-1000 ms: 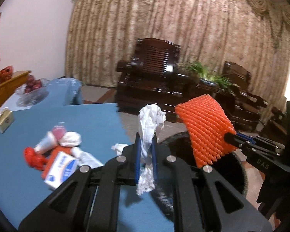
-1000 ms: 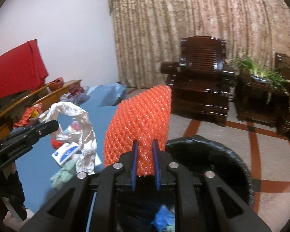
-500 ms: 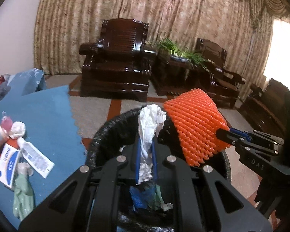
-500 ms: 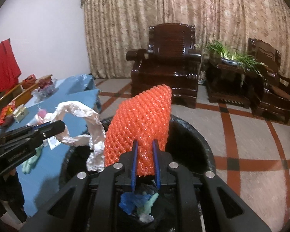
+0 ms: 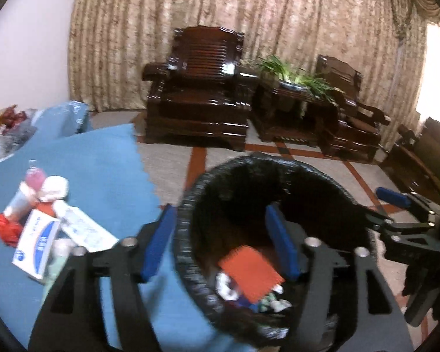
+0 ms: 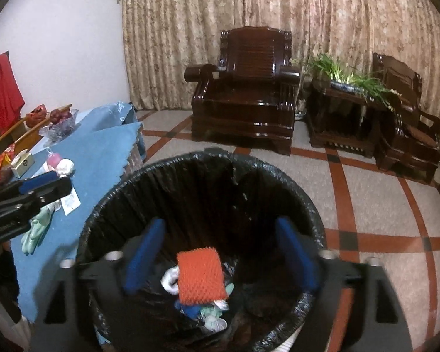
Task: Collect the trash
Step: 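Open both tools to drop the tissue and orange net into the bin, then move both tools back over the table toward the alcohol pads box and glove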
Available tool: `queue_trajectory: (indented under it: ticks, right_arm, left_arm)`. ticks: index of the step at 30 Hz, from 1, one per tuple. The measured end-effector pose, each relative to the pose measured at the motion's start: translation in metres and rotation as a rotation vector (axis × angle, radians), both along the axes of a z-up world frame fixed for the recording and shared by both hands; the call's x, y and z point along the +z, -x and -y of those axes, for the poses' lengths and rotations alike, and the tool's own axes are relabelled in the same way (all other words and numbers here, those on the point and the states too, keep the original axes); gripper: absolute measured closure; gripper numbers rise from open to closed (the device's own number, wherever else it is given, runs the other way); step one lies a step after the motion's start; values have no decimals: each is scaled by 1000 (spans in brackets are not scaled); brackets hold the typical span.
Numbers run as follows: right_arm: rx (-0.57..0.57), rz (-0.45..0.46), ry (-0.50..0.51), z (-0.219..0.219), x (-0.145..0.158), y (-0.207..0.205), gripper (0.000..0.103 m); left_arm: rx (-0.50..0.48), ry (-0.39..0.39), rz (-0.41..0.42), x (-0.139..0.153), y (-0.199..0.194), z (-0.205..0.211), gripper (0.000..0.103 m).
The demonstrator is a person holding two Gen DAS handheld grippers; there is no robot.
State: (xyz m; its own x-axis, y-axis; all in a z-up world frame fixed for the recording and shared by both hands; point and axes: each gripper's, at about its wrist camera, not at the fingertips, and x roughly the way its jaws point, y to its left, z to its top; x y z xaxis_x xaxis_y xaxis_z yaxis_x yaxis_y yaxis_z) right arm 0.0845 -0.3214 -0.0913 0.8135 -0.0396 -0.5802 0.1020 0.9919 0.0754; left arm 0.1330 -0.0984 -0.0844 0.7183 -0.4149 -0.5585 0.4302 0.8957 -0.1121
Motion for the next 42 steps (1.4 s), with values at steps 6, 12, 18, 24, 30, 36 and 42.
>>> queue_trajectory:
  ticks: [6,12,18,24,30,36,42]
  right_arm:
    - [58,46,-2,-28,14,-8,6]
    - [154,76,-26,-70,20,-25,6]
    - [249,90,-41,-112,23,-42,6]
    - [328,90,-51,-153,20,-60,6]
    - [367,86,-64,-178,13,-78,7]
    - [393,65,-55,-198,2,-96,11]
    - [414,49,-63,-210,-8,-115,15]
  left_arm:
    - [133,-6,57,18,4,-51,16]
    - [251,-30,83,31,9,-97,14]
    - [353,-63,87,32,11,-142,14]
    - [432,-82,68,24,8,-177,14]
    - [473,-97,34,3,-4,-196,15]
    - [465,-124,-20,-27,-27,-199,21]
    - [446,-148,-52,-48,-45,-192,21]
